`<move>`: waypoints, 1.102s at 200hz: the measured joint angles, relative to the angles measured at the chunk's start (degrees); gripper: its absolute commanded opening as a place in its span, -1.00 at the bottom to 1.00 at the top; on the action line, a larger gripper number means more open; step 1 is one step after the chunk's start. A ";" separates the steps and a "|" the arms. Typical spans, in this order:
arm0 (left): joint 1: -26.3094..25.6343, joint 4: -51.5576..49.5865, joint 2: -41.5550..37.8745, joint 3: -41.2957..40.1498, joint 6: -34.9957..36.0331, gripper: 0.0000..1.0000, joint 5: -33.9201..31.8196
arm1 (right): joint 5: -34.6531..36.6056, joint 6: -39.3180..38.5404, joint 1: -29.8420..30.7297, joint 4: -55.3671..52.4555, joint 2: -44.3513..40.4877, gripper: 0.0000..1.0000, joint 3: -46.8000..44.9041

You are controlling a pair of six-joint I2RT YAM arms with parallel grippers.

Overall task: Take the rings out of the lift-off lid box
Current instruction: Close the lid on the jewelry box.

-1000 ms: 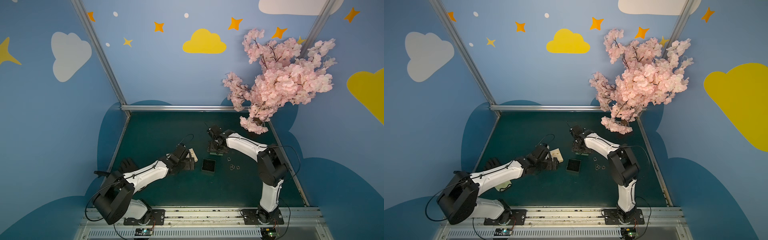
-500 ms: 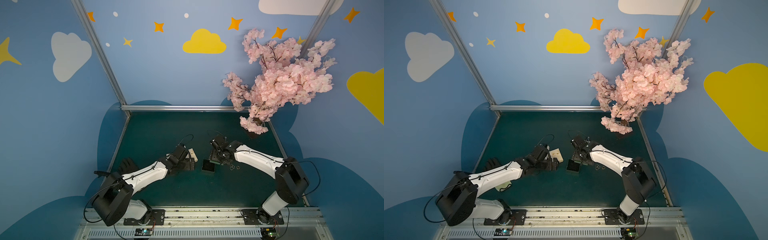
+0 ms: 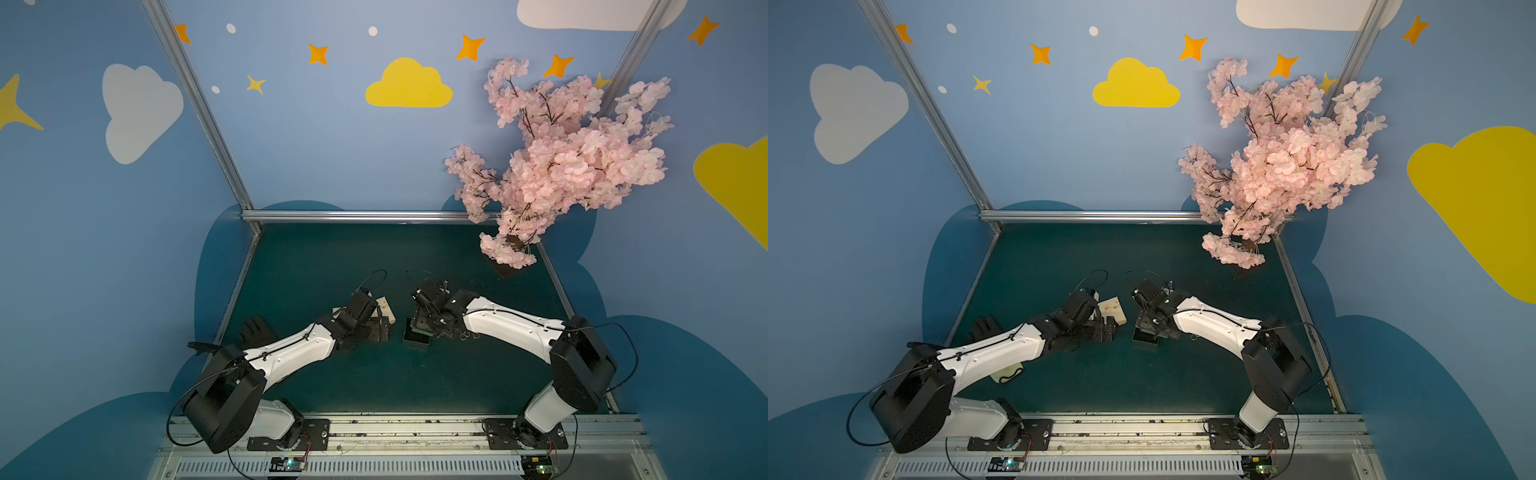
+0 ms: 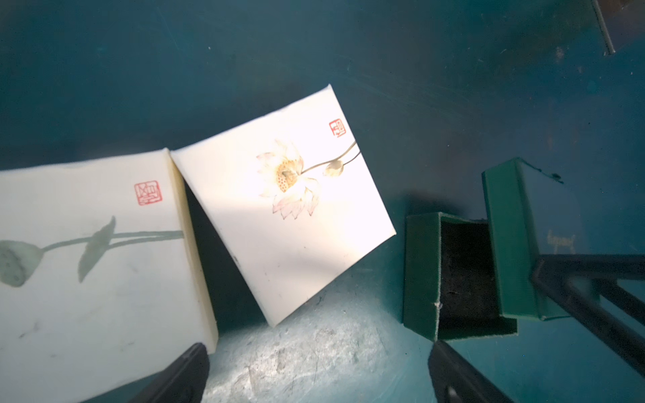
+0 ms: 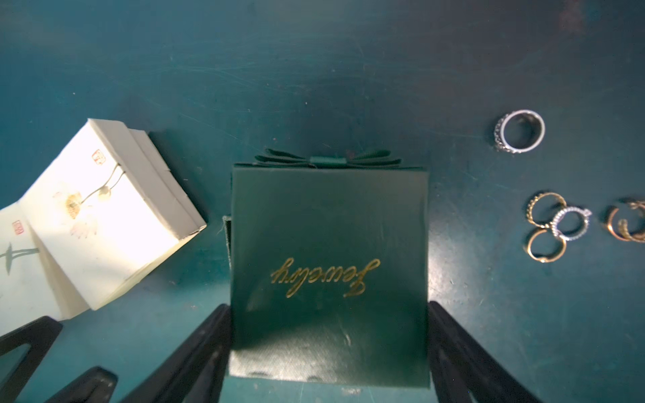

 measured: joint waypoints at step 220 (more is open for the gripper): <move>-0.28 0.20 1.27 0.00 0.00 0.98 1.05 | 2.84 2.58 4.72 -4.57 6.14 0.69 5.60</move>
